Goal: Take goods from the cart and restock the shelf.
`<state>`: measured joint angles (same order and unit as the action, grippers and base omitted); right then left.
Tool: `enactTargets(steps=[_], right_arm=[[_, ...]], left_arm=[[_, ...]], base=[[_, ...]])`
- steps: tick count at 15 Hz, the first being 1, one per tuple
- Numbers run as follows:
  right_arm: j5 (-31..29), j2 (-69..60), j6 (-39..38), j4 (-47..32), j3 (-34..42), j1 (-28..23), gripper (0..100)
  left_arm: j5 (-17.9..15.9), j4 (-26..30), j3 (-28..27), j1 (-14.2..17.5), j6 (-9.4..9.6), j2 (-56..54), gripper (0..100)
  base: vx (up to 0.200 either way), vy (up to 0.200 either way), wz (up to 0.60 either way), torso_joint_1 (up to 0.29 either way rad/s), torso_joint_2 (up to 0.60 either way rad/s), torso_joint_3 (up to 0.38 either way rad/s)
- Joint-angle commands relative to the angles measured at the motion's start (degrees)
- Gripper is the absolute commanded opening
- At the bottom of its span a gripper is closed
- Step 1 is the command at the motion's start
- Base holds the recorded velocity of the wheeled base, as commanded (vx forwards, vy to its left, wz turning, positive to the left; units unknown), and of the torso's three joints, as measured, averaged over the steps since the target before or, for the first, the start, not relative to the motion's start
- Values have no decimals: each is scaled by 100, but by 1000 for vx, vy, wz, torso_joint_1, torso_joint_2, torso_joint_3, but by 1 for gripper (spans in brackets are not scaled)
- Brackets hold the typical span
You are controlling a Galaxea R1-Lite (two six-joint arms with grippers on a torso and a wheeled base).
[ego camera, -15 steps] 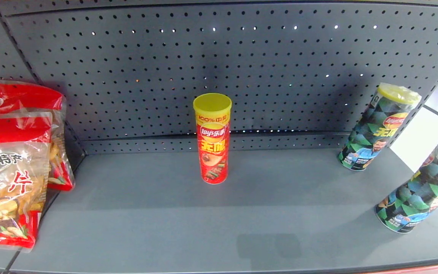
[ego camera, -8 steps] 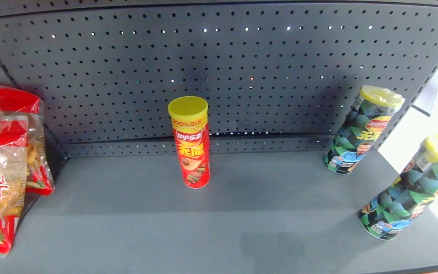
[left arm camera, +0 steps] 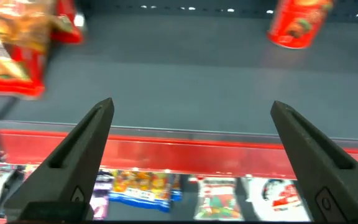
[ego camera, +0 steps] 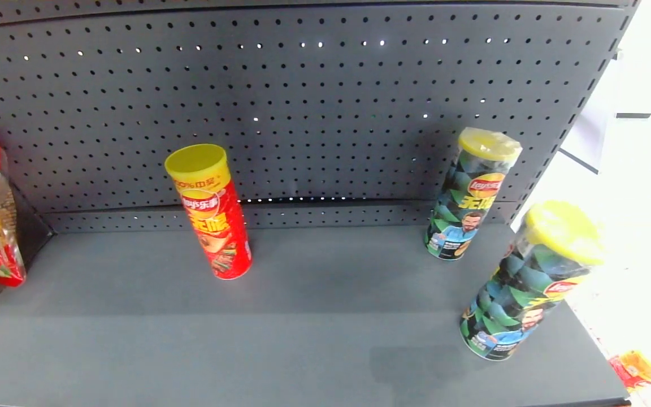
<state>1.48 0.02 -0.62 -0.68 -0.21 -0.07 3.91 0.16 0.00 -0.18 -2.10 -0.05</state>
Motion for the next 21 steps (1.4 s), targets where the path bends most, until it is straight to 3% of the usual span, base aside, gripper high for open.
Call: enactTargets(steps=[1, 17, 21], right_arm=[[2, 6, 1, -2, 3, -1, 100], [2, 6, 1, -2, 3, -1, 100], [2, 6, 1, -2, 3, 7, 100]], left_arm=[[4, 2, 0, 1, -1, 5, 100], [4, 2, 0, 1, -1, 5, 100], [4, 2, 0, 1, -1, 5, 100]], base=[[0, -200, 0, 2, 2, 2], [0, -200, 0, 2, 1, 2], [0, 0, 0, 0, 0, 0]])
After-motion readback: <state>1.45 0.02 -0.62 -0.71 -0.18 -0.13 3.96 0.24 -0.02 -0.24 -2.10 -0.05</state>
